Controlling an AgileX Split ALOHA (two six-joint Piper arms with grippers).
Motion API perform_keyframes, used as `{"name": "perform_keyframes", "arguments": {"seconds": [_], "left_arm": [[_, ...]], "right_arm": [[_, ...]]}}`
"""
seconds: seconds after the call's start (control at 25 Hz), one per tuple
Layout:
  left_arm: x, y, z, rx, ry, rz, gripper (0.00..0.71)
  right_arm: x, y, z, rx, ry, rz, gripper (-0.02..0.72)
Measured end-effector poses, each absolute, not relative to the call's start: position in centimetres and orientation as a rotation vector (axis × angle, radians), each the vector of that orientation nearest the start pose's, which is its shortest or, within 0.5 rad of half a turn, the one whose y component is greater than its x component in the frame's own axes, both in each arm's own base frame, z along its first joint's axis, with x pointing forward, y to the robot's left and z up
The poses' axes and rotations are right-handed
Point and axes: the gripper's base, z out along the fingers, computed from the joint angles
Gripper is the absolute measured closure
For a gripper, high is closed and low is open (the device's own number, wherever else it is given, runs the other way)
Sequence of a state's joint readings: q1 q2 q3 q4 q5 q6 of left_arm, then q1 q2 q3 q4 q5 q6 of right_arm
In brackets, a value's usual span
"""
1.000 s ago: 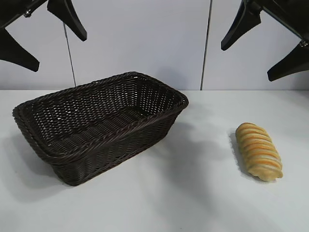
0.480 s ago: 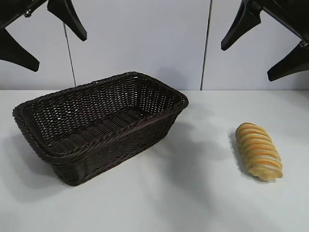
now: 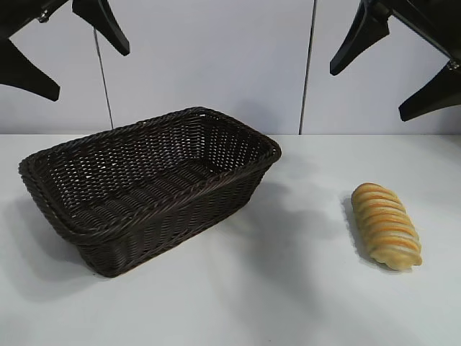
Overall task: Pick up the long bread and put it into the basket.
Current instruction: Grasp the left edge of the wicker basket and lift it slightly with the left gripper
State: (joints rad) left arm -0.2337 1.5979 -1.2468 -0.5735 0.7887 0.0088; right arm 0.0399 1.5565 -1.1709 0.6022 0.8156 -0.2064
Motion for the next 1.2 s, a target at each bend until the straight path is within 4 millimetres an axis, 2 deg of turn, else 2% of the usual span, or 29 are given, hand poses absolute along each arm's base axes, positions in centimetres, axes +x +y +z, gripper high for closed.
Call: {"name": "perform_keyframes", "arguments": {"seconds": [0.2,0.28,0.44,0.64,0.8,1.2], "left_arm": [[31.1,-11.5,28.7,-0.001,2.735,-0.785,0.02],[30.7,-11.4,29.1,0.011,2.741,-0.772,0.02],[30.0,-10.2,29.8,-0.082,2.748,-0.627,0.02],[29.2,-8.6,26.6,-0.287,2.812,-0.412,0.02],[29.3,-8.5,24.0,-0.372,2.834,-0.395,0.02],[31.8,-9.3,18.0,-0.502,2.914,-0.41,0.021]], "right_arm": [[32.2,5.0,28.3,0.092,2.581,0.651,0.009],[32.2,5.0,28.3,0.092,2.581,0.651,0.009],[32.2,5.1,28.3,0.091,2.584,0.653,0.009],[32.2,5.1,28.2,0.09,2.587,0.654,0.009],[32.2,5.1,28.2,0.09,2.587,0.654,0.009],[32.1,5.1,28.2,0.087,2.594,0.658,0.009]]}}
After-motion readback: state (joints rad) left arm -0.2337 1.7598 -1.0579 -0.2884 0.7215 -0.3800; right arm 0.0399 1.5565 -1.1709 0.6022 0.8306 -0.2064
